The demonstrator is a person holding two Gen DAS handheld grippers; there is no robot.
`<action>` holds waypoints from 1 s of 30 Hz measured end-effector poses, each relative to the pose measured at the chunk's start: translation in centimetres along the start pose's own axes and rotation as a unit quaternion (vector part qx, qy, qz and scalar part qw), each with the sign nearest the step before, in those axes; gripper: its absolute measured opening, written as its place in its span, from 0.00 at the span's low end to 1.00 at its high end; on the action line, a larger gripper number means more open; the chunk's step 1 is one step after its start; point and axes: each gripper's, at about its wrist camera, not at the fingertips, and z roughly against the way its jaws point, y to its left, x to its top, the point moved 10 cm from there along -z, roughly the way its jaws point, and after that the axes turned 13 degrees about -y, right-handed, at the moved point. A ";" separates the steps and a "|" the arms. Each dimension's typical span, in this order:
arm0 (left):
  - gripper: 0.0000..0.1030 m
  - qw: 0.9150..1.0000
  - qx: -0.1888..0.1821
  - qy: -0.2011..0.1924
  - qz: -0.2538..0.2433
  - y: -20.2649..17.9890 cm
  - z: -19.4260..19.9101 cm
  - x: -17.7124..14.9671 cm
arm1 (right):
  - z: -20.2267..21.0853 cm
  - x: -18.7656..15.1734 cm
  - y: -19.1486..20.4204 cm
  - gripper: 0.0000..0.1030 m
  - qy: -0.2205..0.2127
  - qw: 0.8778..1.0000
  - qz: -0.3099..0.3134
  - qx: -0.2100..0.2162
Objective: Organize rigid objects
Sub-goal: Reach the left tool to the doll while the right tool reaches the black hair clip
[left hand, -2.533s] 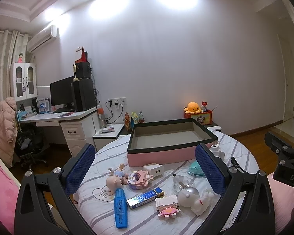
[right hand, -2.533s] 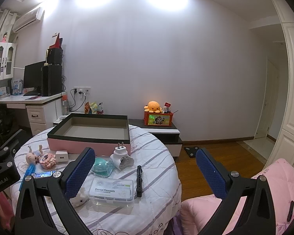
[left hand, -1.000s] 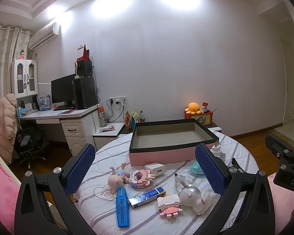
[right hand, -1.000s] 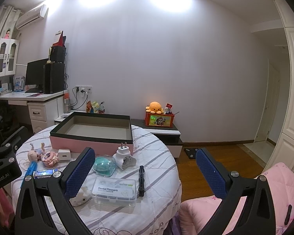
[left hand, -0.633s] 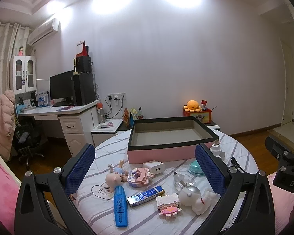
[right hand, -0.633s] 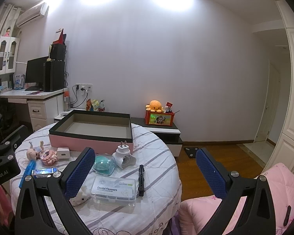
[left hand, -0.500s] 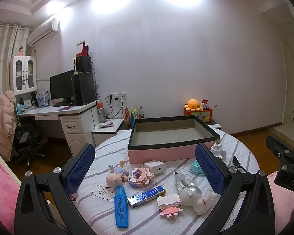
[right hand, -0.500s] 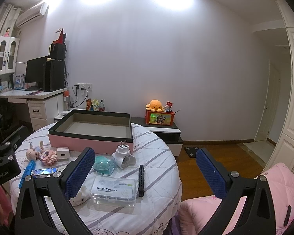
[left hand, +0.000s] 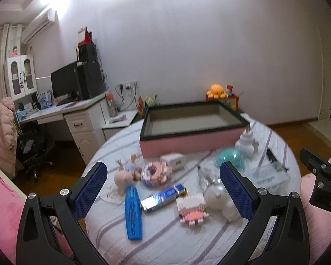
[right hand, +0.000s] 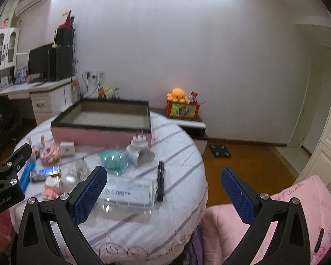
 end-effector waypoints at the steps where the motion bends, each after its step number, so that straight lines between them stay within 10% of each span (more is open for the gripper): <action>1: 1.00 1.000 0.000 0.010 -0.004 -0.2 -0.1 -0.6 | -0.1 -0.4 0.1 1.00 0.007 1.000 0.001 0.001; 14: 1.00 0.993 -0.019 0.117 -0.026 -1.7 -0.9 -7.7 | -2.0 -6.6 1.2 1.00 0.105 0.994 0.008 0.020; 30: 1.00 0.991 0.054 0.120 -0.010 4.9 -5.7 -6.0 | -5.5 -5.4 -1.7 1.00 0.127 0.990 -0.052 -0.015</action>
